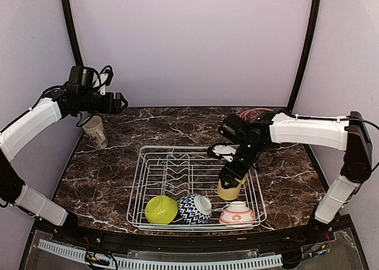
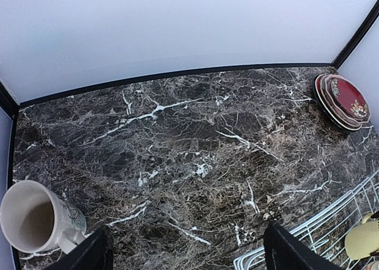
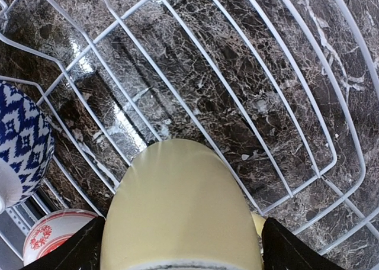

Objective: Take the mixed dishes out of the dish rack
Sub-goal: Grab the cup from the dish rack, then pass from the right arm to the left, then place the cup at the corner of the board.

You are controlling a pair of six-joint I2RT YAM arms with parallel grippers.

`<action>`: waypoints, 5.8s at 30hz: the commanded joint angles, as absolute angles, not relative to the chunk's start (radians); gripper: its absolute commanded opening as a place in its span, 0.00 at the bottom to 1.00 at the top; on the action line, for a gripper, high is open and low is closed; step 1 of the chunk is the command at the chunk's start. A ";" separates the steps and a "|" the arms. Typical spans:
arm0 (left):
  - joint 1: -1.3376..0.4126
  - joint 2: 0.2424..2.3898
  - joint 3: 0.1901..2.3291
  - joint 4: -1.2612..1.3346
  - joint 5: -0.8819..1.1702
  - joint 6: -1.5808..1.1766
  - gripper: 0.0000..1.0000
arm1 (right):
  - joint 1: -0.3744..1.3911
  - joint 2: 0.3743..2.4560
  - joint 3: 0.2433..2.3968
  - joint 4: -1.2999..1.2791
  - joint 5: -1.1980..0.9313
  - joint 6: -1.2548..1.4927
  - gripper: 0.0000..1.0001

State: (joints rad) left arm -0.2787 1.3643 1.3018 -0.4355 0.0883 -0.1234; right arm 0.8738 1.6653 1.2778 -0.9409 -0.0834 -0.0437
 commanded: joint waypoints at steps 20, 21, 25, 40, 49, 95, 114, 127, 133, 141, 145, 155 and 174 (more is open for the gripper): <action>-0.287 1.395 1.318 -0.468 0.097 -0.113 0.87 | 0.890 1.624 1.236 -0.834 -0.051 0.000 0.46; -0.289 1.393 1.317 -0.467 0.092 -0.112 0.87 | 0.889 1.618 1.238 -0.824 -0.052 0.024 0.43; -0.291 1.393 1.317 -0.469 0.087 -0.109 0.87 | 0.883 1.577 1.229 -0.760 -0.060 0.070 0.30; -0.294 1.361 1.283 -0.402 0.227 -0.161 0.99 | 0.744 1.392 1.047 -0.314 -0.396 0.365 0.00; -0.345 1.391 1.170 -0.081 0.605 -0.486 0.99 | 0.709 1.313 0.902 0.055 -0.465 0.564 0.00; -0.947 1.553 0.887 0.815 0.354 -0.948 0.01 | 0.638 1.490 0.767 0.809 -0.854 1.035 0.18; -0.933 1.163 1.015 -0.088 -0.004 -0.608 0.01 | 0.578 1.409 0.809 0.506 -0.794 0.856 0.99; -0.623 0.962 1.109 -0.787 -0.295 -0.684 0.01 | 0.577 1.446 0.832 0.457 -0.789 0.841 0.99; -0.493 0.928 1.087 -0.894 -0.373 -0.741 0.01 | 0.577 1.455 0.838 0.438 -0.782 0.835 0.99; -0.245 0.982 1.054 -0.857 -0.374 -0.803 0.01 | 0.577 1.445 0.839 0.412 -0.771 0.820 0.99; -0.109 1.053 1.038 -0.795 -0.280 -0.864 0.01 | 0.578 1.414 0.844 0.350 -0.738 0.777 0.99; 0.070 1.297 1.081 -0.744 -0.152 -1.015 0.01 | 0.578 1.361 0.846 0.258 -0.682 0.706 0.99; 0.144 1.581 1.142 -0.716 -0.124 -1.028 0.17 | 0.578 1.344 0.834 0.219 -0.643 0.689 0.99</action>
